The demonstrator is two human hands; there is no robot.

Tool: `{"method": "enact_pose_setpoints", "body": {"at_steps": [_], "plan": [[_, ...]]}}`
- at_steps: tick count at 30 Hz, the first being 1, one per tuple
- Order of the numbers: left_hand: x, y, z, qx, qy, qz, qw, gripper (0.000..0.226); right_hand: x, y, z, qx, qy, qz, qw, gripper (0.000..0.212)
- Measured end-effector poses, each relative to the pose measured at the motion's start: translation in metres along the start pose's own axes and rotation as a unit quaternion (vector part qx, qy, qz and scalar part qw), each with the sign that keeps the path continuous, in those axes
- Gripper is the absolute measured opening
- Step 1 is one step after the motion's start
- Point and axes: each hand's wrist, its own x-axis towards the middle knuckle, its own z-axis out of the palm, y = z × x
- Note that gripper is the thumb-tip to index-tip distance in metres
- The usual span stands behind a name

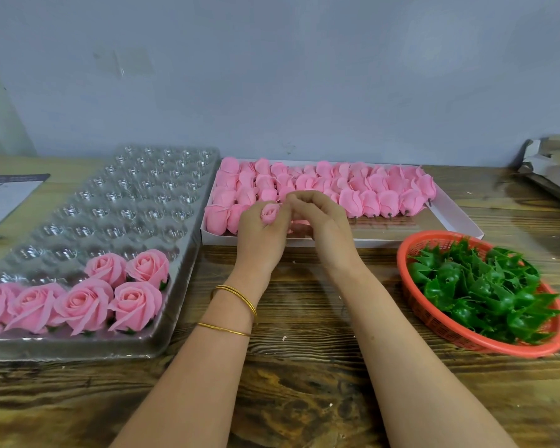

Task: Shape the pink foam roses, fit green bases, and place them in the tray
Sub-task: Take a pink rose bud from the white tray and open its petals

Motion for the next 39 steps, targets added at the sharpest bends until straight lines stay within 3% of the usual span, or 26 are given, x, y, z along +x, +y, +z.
{"method": "enact_pose_setpoints", "body": {"at_steps": [3,8,15,25,35,39], "plan": [[0.001,0.002,-0.001,-0.063,0.026,-0.041,0.997,0.032,0.0,-0.001,-0.001,-0.062,-0.008,-0.006,0.998,0.035],[0.0,0.007,0.0,-0.165,0.009,-0.074,0.984,0.027,-0.003,0.003,0.001,-0.119,-0.076,-0.031,0.99,0.039],[-0.001,0.009,0.0,-0.157,-0.008,-0.077,0.985,0.028,-0.003,0.005,0.002,-0.129,-0.081,-0.05,0.987,0.034],[0.002,0.007,-0.003,-0.133,-0.032,-0.061,0.989,0.03,-0.004,0.001,-0.005,-0.098,-0.15,-0.026,0.983,0.031],[0.0,0.008,-0.002,-0.114,-0.046,-0.03,0.992,0.05,-0.004,0.0,-0.004,-0.096,-0.133,-0.022,0.986,0.033],[-0.002,0.012,0.0,-0.117,-0.028,-0.042,0.992,0.046,-0.004,0.001,-0.003,-0.119,-0.104,-0.045,0.986,0.033]]}}
